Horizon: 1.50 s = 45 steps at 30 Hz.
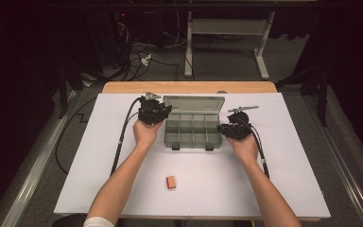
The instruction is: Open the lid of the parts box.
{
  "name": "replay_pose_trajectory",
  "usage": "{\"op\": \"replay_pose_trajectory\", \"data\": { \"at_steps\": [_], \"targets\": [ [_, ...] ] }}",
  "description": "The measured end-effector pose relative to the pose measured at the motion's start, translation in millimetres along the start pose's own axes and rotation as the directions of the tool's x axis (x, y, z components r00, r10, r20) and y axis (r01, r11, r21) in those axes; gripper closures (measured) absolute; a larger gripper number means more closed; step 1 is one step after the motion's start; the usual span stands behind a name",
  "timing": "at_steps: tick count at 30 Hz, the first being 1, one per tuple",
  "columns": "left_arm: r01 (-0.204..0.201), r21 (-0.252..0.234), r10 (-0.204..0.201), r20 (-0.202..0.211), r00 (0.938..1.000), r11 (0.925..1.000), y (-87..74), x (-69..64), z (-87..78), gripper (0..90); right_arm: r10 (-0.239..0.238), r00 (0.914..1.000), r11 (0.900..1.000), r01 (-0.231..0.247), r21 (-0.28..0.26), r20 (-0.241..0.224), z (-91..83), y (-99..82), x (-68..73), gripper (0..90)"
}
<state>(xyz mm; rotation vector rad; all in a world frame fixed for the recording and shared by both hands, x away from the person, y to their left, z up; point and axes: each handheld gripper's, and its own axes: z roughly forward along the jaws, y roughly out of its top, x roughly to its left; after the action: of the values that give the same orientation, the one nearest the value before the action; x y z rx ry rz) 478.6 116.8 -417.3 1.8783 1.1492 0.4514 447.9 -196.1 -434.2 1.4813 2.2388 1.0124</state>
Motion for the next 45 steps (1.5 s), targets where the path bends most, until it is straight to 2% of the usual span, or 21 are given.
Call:
{"op": "replay_pose_trajectory", "data": {
  "at_steps": [6,17,25,29,36,43,45],
  "targets": [
    [0.024,0.008,-0.024,-0.001,0.9997,0.9997,1.0,2.6,5.5,65.6,-0.002,1.0,1.0,0.002,-0.001,-0.004,0.1,0.0,-0.8,74.5],
    [0.026,0.032,-0.025,-0.027,0.9993,0.9992,1.7,4.1,16.9,66.0,-0.007,1.0,1.0,0.007,0.001,-0.002,0.1,0.1,-0.4,74.4],
    [0.042,0.042,-0.04,-0.031,0.9987,0.9983,-0.4,6.6,22.7,67.1,-0.007,1.0,1.0,0.007,0.0,-0.004,0.1,0.0,-0.6,74.5],
    [0.07,0.036,-0.069,-0.025,0.9973,0.9969,-0.6,8.4,25.1,67.5,-0.01,0.9999,0.9999,0.01,0.0,-0.003,0.2,0.0,-0.6,74.4],
    [0.084,0.052,-0.082,-0.035,0.996,0.9952,-3.3,9.5,31.2,68.4,-0.027,0.9996,0.9996,0.027,0.003,0.005,0.1,0.2,0.9,74.2],
    [0.066,0.059,-0.064,-0.046,0.9969,0.9961,-4.7,9.5,34.6,68.8,-0.025,0.9997,0.9997,0.025,0.003,0.003,0.2,0.1,0.8,74.2],
    [0.073,0.06,-0.071,-0.042,0.9966,0.9955,-4.9,10.2,35.1,68.8,-0.025,0.9997,0.9997,0.025,0.002,0.004,0.1,0.0,0.9,74.2]
  ]
}}
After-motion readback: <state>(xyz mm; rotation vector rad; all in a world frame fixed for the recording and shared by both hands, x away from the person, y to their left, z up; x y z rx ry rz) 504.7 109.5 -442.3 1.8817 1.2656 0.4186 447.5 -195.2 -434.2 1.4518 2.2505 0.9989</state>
